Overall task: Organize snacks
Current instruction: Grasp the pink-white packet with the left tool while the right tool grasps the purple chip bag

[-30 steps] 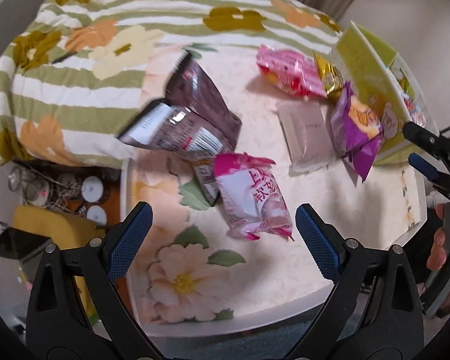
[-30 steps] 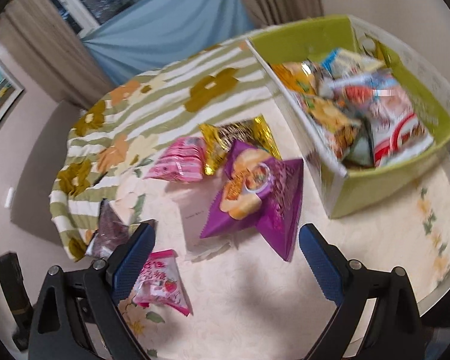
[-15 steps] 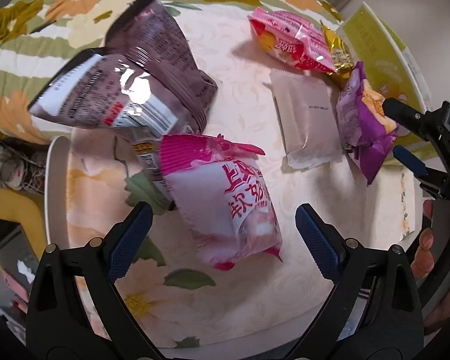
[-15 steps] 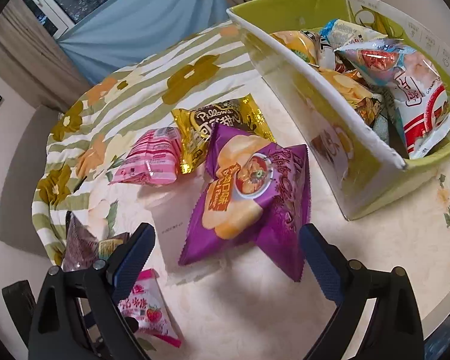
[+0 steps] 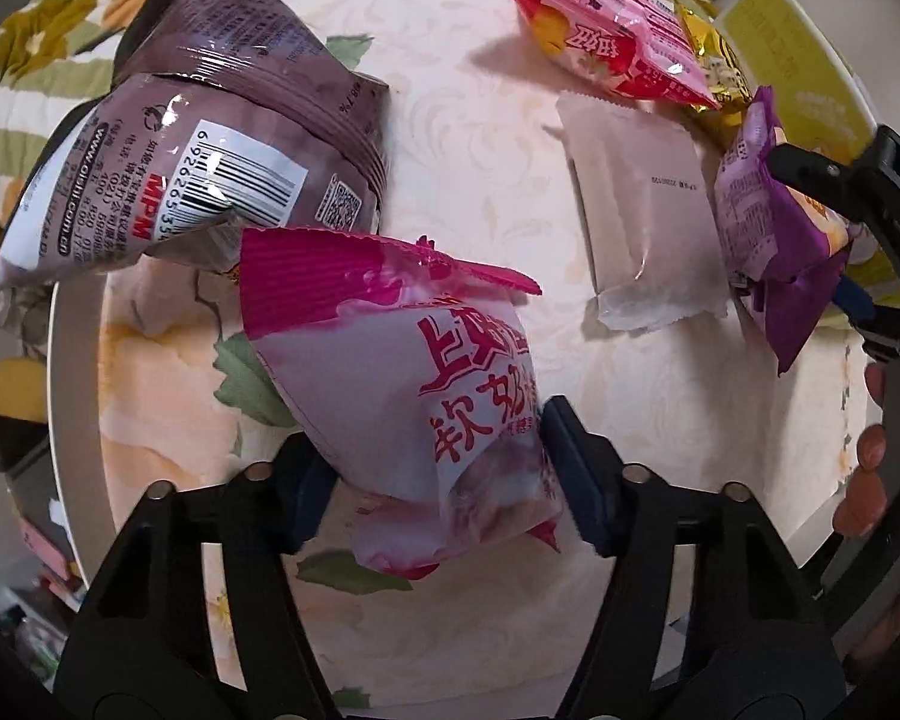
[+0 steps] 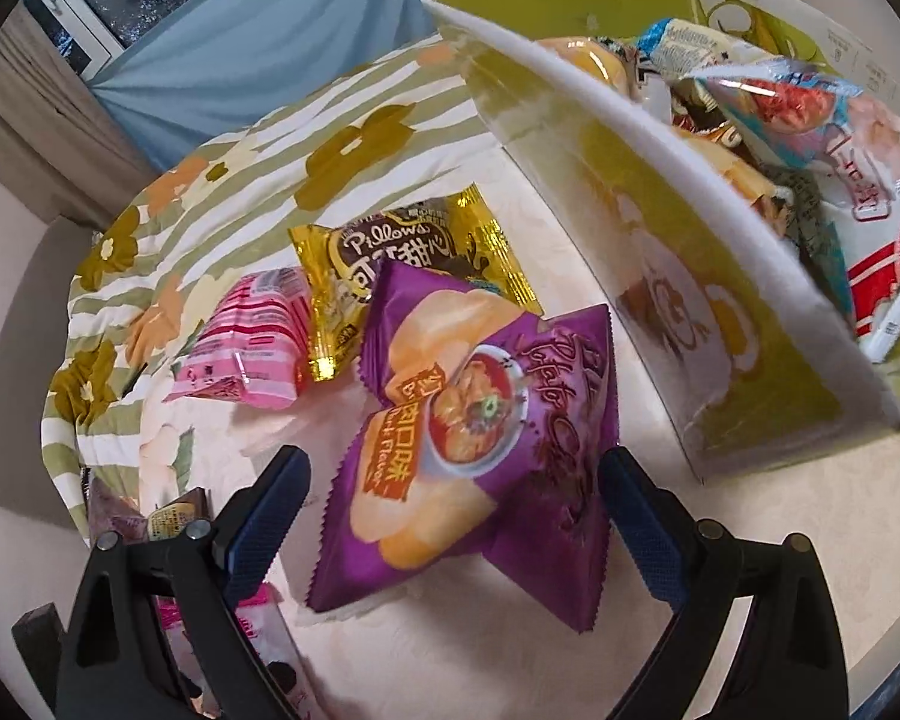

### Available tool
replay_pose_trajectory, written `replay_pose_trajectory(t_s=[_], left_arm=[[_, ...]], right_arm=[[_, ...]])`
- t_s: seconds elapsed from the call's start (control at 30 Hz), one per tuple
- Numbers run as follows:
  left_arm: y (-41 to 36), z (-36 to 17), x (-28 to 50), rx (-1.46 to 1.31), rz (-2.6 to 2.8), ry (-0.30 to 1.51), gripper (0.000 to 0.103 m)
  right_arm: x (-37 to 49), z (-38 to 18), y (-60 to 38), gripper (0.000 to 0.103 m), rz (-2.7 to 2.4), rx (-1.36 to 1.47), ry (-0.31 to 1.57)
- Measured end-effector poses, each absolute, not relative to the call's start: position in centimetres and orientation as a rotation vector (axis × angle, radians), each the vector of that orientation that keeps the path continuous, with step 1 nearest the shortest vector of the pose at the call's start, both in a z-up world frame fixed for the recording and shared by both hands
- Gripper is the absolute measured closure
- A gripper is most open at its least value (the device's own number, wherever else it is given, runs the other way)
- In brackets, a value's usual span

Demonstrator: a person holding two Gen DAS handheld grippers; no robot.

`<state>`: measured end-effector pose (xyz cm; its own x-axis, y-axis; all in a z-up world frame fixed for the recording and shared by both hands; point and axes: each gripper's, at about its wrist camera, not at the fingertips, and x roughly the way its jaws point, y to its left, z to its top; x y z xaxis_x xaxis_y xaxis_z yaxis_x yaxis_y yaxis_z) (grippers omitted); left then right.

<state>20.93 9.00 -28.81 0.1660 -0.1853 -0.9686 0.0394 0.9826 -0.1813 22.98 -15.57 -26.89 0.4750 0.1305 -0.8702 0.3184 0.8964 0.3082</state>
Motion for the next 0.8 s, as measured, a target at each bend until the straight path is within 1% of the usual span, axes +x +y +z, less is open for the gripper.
replay_pose_trajectory(t_s=[0.13, 0.3, 0.5, 0.53, 0.57, 0.63, 0.67, 0.8], left_arm=[[9.1, -28.8, 20.7, -0.141, -0.158, 1.394, 0.051], [9.3, -28.7, 19.8, -0.155, -0.156, 1.389, 0.053], [9.0, -28.0, 18.1, -0.153, -0.174, 1.366, 0.059], [9.0, -27.9, 18.0, -0.155, -0.176, 1.367, 0.06], [9.0, -27.8, 17.9, -0.158, -0.18, 1.366, 0.062], [9.1, -27.6, 17.8, -0.163, -0.188, 1.361, 0.064], [9.4, -27.5, 17.7, -0.166, -0.195, 1.358, 0.066], [9.9, -27.0, 17.2, -0.18, -0.218, 1.346, 0.07]], right_arm=[[23.5, -27.4, -15.9, 0.007, -0.113, 0.468, 1.084], [24.3, -28.6, -16.3, 0.007, -0.113, 0.468, 1.113], [24.4, -28.7, -16.4, 0.007, -0.082, 0.462, 1.116], [24.4, -28.8, -16.4, 0.009, -0.075, 0.454, 1.119], [24.3, -28.7, -16.3, 0.014, -0.071, 0.446, 1.124], [24.3, -28.7, -16.2, 0.019, -0.062, 0.436, 1.125], [24.2, -28.5, -16.2, 0.024, -0.058, 0.43, 1.123], [23.9, -27.9, -16.2, 0.03, -0.052, 0.417, 1.113]])
